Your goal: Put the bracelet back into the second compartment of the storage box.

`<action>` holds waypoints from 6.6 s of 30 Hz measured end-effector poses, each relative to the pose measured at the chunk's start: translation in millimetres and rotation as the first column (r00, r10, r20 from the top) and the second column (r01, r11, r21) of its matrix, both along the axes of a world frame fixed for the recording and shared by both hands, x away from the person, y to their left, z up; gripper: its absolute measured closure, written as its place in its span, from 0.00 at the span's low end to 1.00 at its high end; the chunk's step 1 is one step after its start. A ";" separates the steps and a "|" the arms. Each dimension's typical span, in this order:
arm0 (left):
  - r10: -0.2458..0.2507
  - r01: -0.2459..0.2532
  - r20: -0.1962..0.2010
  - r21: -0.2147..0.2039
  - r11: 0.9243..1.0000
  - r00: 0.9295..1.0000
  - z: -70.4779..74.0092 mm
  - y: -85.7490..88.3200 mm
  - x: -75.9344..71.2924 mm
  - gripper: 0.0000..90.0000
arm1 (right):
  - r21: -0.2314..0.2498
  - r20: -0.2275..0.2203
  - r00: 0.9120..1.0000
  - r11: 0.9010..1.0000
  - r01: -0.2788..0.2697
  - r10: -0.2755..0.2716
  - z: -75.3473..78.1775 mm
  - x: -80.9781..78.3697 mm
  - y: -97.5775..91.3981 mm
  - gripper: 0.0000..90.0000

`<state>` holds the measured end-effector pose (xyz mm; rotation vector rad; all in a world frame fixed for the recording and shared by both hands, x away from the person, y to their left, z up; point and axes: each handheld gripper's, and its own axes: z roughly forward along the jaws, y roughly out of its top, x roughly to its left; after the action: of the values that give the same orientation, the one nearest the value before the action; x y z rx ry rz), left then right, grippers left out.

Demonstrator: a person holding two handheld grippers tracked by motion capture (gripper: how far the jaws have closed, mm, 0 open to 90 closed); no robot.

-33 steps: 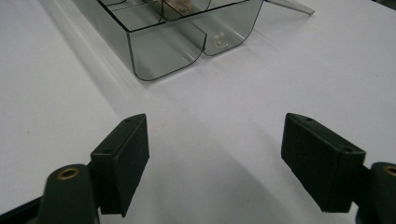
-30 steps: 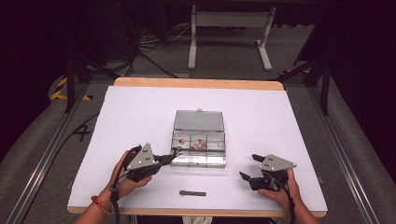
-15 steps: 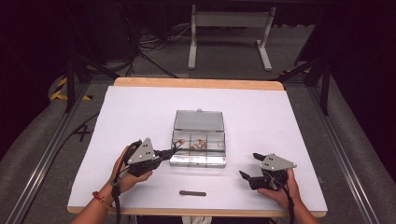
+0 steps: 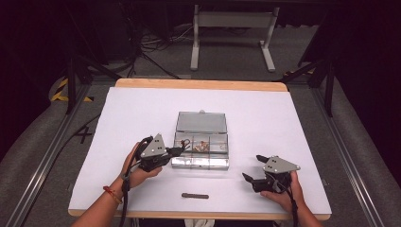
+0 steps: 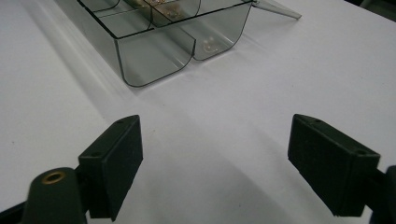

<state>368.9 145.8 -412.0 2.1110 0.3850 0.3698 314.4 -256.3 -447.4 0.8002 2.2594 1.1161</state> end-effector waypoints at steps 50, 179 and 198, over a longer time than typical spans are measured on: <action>0.000 -0.001 0.018 0.085 0.996 1.000 -18.7 -4.2 -1.6 0.91 | -0.013 -0.012 1.000 1.000 -0.010 0.010 -0.6 0.5 1.9 0.21; 0.135 -0.134 -0.030 0.012 0.991 0.990 -46.3 61.8 -42.7 0.13 | -0.012 -0.177 0.825 0.837 -0.547 0.536 -7.5 -18.8 169.1 0.64; 0.120 -0.119 -0.032 0.023 0.993 0.992 -46.5 60.6 -42.4 0.13 | -0.008 -0.190 0.835 0.849 -0.528 0.517 -7.0 -18.9 172.7 0.89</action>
<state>326.5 206.4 -458.5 2.1225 0.5311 0.4097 295.5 -83.6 -454.4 0.2566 2.7505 1.2353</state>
